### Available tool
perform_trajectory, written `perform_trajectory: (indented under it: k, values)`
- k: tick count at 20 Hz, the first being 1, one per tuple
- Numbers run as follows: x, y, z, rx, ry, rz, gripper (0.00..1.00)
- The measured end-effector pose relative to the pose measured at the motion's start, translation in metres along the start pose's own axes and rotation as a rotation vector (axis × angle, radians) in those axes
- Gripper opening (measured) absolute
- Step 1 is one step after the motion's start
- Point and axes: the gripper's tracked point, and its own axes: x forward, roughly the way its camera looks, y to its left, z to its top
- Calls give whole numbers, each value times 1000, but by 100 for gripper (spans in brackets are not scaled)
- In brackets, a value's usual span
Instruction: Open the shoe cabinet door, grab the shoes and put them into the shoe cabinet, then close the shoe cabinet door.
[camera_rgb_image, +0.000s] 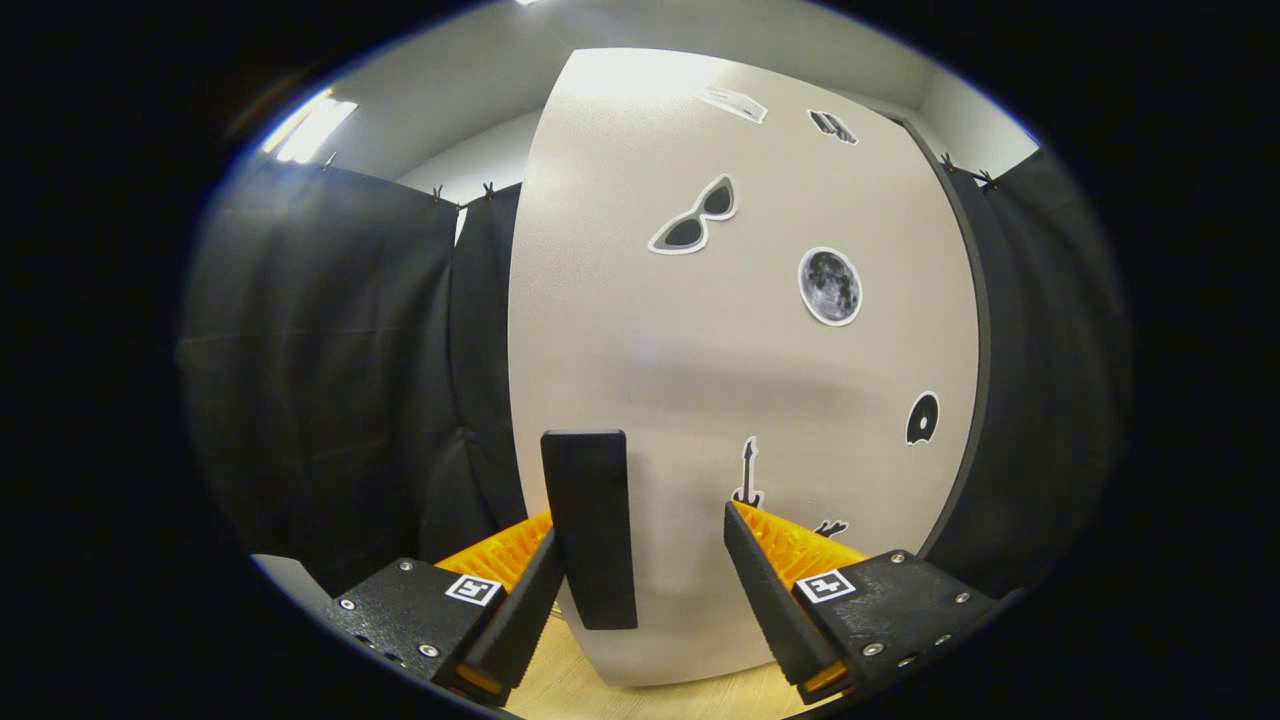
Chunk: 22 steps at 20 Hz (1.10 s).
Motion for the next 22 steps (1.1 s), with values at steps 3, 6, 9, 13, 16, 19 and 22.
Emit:
perform_trajectory:
  k: [3,6,9,13,16,19,22]
  values:
    - [8,2,2,0,7,-19,92]
    - [16,3,1,-6,7,-31,93]
    - [26,3,1,7,13,-41,93]
    - [36,4,1,-26,15,-93,94]
    - [41,4,1,-27,16,-117,96]
    - [45,4,1,-30,15,-138,96]
    - [48,4,2,-27,9,-151,97]
